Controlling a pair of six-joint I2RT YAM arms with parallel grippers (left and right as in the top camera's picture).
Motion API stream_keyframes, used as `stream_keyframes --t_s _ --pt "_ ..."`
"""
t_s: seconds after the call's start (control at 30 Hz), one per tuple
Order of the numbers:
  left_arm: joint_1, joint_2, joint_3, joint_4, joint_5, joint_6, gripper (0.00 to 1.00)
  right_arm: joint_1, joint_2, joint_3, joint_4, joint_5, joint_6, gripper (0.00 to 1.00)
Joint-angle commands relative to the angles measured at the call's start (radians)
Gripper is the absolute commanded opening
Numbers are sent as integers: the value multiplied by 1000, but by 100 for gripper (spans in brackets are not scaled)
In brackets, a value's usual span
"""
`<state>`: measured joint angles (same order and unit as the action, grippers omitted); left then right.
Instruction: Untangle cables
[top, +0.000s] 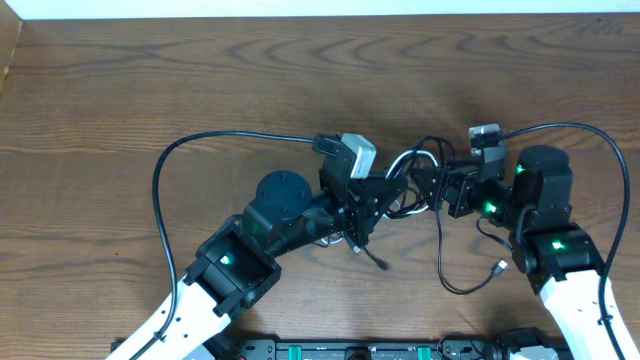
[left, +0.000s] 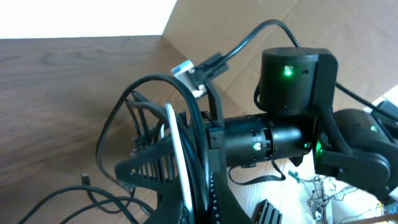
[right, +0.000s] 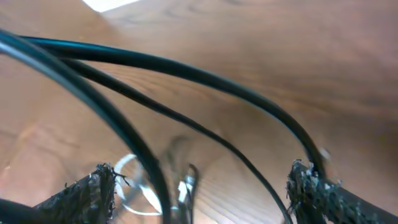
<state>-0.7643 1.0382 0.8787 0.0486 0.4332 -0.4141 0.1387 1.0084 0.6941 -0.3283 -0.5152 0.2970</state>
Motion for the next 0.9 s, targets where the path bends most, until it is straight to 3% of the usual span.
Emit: stream_keyframes --t_s 0.0,0.53,0.87 --pt "-3 -52 4 17 24 75 8 -14 11 12 -57 227 2 85" --pt "-3 -83 4 -3 -93 93 8 -61 11 12 -90 245 3 82" --pt "-3 -124 4 -55 -223 107 8 -189 11 12 -192 337 3 85"
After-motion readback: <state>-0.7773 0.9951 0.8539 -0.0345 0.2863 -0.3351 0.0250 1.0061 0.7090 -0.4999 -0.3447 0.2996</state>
